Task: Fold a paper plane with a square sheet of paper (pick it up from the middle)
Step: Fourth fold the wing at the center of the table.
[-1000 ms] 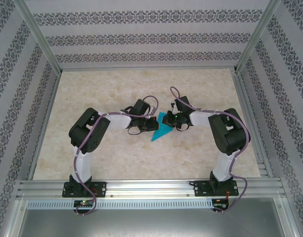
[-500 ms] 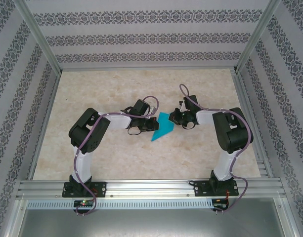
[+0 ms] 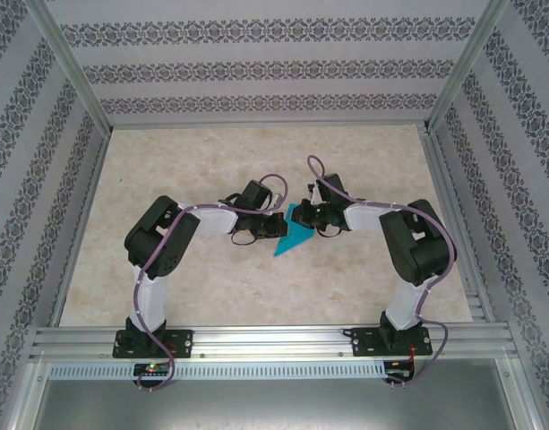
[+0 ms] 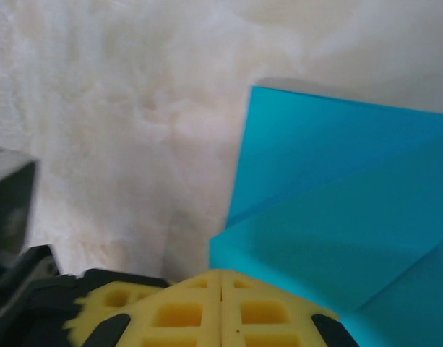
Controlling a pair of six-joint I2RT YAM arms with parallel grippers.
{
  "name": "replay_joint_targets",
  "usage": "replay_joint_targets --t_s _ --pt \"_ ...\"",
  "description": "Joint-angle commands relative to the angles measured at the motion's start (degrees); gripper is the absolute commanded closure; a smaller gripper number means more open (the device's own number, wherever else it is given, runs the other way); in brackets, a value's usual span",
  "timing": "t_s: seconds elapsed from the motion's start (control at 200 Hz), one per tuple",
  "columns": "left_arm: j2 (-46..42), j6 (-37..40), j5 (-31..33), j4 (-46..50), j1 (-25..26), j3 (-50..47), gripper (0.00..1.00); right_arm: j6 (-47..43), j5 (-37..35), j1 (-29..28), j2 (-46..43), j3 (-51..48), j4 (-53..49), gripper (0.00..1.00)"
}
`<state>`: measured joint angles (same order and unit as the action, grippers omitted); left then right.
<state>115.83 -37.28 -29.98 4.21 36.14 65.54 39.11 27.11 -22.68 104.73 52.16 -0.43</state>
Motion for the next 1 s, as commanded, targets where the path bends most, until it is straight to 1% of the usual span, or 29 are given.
replay_joint_targets --t_s 0.0,0.195,0.435,0.555,0.664,0.794,0.864,0.994 --pt "3.17 1.44 1.23 7.22 1.13 -2.07 1.00 -1.79 -0.03 1.33 2.23 2.07 -0.22 0.94" --pt "3.17 1.33 1.33 7.45 1.17 -2.62 1.00 -3.48 -2.30 5.12 5.16 3.66 -2.25 0.94" --pt "3.23 1.37 1.32 7.30 1.20 -3.53 1.00 -4.69 -4.59 12.43 8.34 7.51 -3.60 0.94" --pt "3.26 1.24 1.23 7.13 1.20 -3.51 1.00 -4.65 -3.99 14.10 6.93 9.52 -3.98 0.95" --pt "3.30 1.14 1.24 7.16 1.21 -3.41 1.00 -4.14 -2.45 13.59 2.38 9.12 -4.02 0.94" --pt "3.42 0.93 1.32 7.12 1.21 -3.38 1.00 -3.51 -0.36 11.67 -3.47 5.59 -4.32 0.94" --pt "3.50 0.83 1.33 6.83 1.22 -3.32 1.00 -2.10 1.23 9.23 -4.94 2.75 -3.36 0.94" --pt "3.87 0.58 1.23 6.64 1.21 -3.04 1.00 1.60 3.58 3.79 -4.34 -0.75 -0.55 0.94"
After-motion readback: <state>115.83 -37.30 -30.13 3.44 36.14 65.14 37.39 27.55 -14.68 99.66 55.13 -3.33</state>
